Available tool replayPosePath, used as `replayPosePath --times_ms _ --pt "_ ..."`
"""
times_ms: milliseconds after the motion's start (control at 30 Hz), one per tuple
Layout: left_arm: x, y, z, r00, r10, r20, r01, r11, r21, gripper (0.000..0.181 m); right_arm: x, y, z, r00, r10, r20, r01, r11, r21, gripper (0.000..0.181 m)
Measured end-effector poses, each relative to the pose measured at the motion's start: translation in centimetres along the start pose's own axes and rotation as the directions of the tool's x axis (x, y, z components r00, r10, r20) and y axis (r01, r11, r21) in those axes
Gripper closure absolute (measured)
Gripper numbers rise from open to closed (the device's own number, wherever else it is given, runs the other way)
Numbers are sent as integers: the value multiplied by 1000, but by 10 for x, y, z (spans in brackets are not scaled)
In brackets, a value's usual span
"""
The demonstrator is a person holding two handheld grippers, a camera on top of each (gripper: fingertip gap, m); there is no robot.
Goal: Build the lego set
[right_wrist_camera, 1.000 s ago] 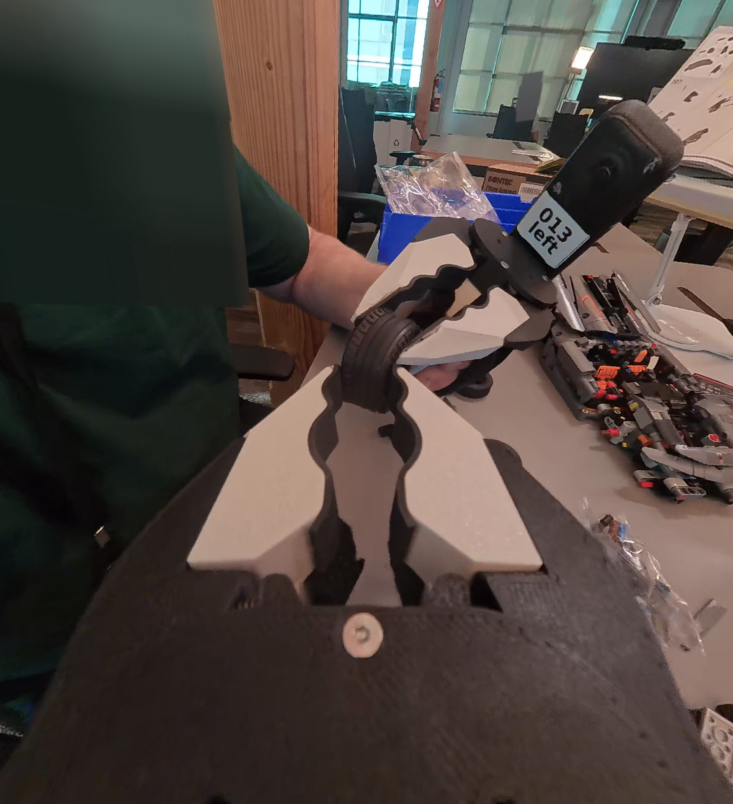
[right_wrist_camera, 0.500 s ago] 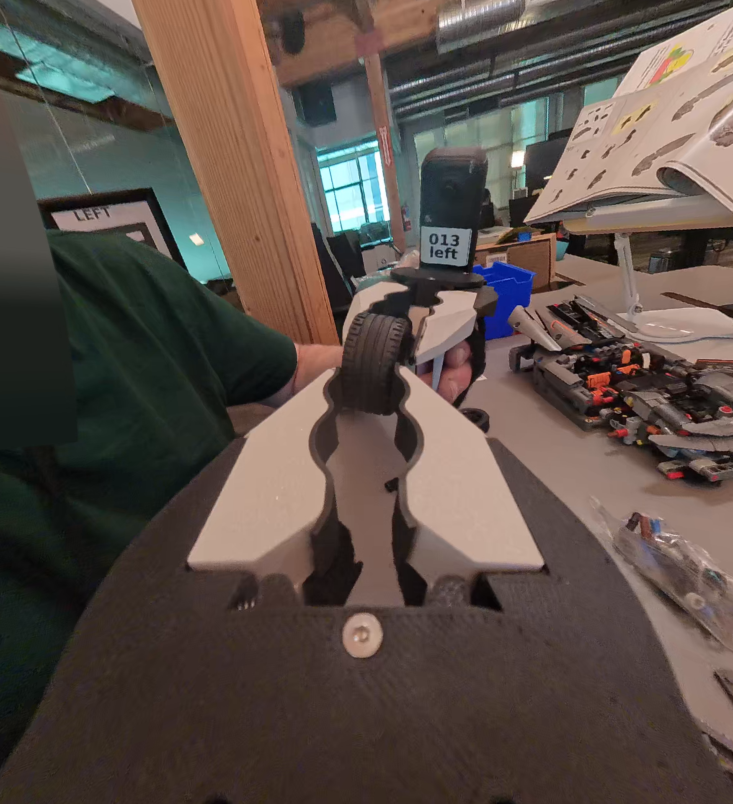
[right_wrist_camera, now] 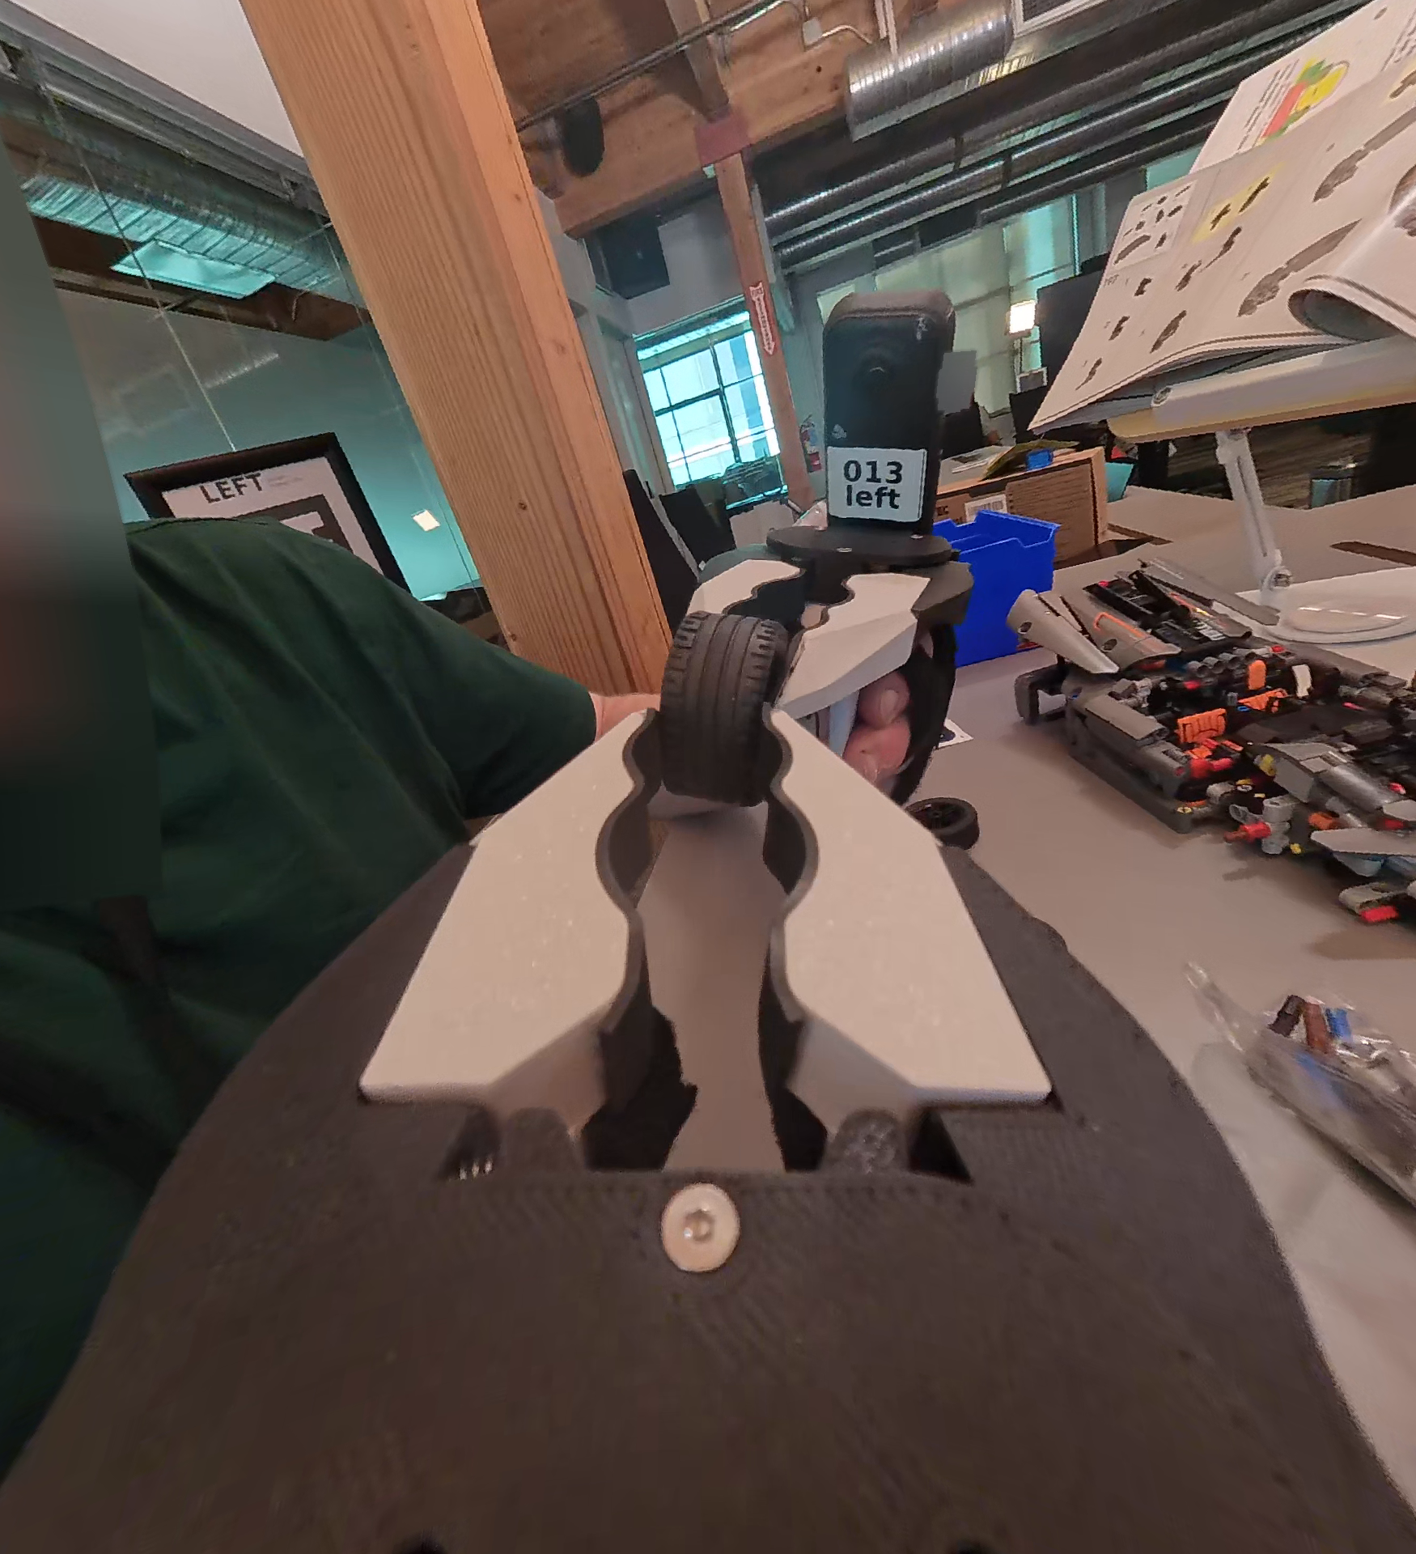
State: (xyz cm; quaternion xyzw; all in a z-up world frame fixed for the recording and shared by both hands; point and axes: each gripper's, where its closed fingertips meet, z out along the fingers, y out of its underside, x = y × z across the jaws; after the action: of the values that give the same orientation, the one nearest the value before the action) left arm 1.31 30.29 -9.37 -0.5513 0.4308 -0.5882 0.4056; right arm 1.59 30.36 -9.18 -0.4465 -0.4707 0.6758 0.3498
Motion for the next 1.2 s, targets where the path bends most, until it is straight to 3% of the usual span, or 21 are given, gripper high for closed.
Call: replayPosePath --times_ms 367,633,933,1067,1200 --pt "17 -5 1 980 -81 -181 95 993 73 161 -16 -2 5 996 -52 69 51 998 21 161" --pt "6 -19 -10 995 -44 -85 57 985 160 161 -2 0 4 998 -58 -21 58 998 6 148" --pt "-2 -11 -3 1000 28 13 -29 991 129 160 6 6 6 993 -86 -79 82 996 -46 161" --pt "-8 -10 -2 986 122 117 -133 988 85 147 10 8 5 992 -81 -102 75 996 -55 161" --pt "-13 -5 1 963 187 196 -194 981 15 157 12 10 6 986 -110 -124 102 992 -75 161"
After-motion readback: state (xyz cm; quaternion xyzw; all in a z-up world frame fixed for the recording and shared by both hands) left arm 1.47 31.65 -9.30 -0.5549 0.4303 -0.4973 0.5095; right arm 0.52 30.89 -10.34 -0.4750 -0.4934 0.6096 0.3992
